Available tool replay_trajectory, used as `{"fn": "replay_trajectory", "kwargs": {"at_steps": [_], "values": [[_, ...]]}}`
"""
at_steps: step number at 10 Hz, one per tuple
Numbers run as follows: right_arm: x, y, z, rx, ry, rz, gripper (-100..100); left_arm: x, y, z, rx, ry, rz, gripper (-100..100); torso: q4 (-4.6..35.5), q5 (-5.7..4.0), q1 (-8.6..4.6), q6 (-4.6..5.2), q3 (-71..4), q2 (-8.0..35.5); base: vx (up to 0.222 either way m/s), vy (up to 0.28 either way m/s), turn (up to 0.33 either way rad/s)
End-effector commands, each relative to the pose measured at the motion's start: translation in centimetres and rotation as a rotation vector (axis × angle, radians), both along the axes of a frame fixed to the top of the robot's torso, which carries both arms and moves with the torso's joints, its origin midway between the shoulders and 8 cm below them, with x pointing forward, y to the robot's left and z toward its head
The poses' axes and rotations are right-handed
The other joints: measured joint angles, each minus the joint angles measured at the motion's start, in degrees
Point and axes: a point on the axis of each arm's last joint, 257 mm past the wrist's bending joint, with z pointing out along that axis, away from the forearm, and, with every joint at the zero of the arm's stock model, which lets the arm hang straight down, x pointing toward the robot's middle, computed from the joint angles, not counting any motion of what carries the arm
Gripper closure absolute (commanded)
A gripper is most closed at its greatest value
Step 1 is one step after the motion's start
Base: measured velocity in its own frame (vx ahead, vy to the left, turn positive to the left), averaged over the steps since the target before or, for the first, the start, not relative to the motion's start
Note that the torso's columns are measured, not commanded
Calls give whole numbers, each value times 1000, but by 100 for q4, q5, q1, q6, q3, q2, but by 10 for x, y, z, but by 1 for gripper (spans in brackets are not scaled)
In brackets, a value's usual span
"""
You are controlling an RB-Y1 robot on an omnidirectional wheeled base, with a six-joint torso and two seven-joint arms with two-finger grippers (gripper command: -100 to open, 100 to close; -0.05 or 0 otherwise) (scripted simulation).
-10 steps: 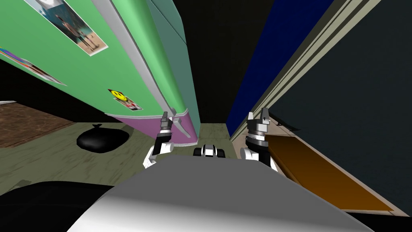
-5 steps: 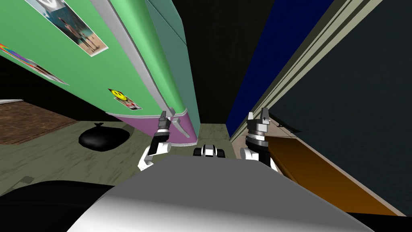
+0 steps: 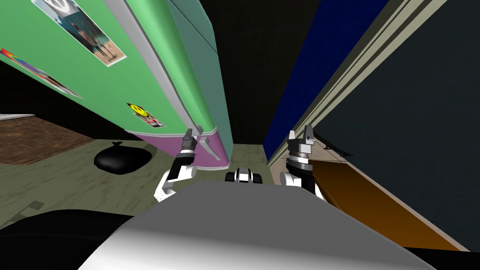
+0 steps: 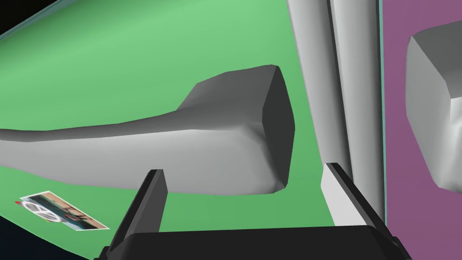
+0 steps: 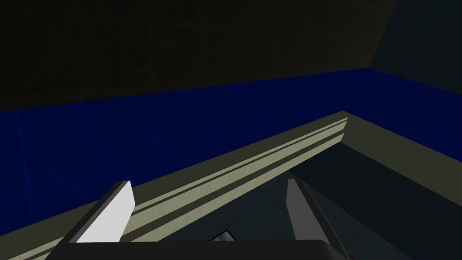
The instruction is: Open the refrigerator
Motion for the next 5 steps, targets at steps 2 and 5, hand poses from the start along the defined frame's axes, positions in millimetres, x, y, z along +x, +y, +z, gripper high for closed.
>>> {"fn": "replay_trajectory", "kwargs": {"at_steps": [2,5], "values": [[0,0,0,0,0,0,0,0,9,7,15,50,20,-100,0,-3,2,7,-6,-6,9,-40,24],[0,0,0,0,0,0,0,-2,16,8,28,98,38,-100,-7,-2,-11,16,-8,-12,20,-45,30]]}}
